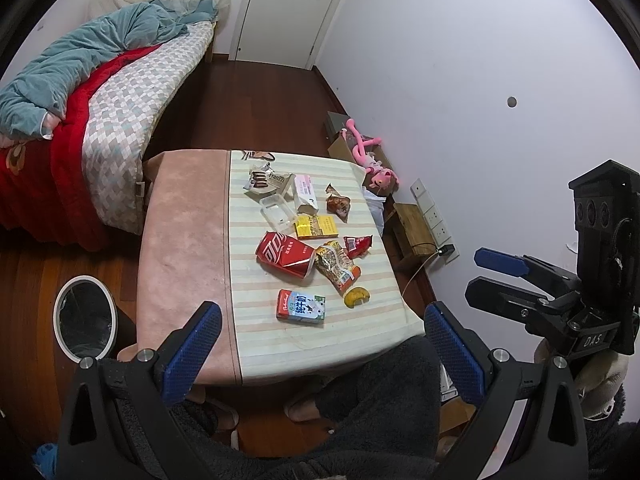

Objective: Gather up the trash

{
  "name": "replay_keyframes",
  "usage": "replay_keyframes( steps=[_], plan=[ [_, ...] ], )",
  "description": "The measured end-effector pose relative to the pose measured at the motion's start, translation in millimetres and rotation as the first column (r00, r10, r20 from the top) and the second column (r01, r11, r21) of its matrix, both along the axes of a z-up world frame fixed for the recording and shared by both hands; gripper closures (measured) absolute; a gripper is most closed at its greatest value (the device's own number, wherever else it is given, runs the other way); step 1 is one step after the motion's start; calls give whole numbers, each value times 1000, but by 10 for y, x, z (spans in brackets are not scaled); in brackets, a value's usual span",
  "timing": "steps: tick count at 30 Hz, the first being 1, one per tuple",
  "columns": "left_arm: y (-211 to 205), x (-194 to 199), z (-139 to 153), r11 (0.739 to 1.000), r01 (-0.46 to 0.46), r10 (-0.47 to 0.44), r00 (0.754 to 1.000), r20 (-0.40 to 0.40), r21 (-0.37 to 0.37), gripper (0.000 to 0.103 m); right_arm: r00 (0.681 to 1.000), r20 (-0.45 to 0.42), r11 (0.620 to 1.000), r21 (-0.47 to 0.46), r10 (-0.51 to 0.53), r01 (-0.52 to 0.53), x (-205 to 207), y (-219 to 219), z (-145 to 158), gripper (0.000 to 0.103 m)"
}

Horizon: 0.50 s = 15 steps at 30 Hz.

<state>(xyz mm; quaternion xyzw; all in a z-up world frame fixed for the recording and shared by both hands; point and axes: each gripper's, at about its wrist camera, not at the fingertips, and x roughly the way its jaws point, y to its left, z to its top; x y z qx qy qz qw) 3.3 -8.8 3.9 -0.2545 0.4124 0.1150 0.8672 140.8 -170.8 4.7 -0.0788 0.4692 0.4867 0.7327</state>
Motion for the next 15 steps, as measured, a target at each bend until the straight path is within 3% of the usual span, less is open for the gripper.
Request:
replay_keyframes(
  steps=[15],
  plan=[
    [-14, 6, -2, 1000, 2, -2, 1000, 0, 3, 0, 1000, 1, 1000, -1, 0, 0, 2, 6, 6, 0]
  ],
)
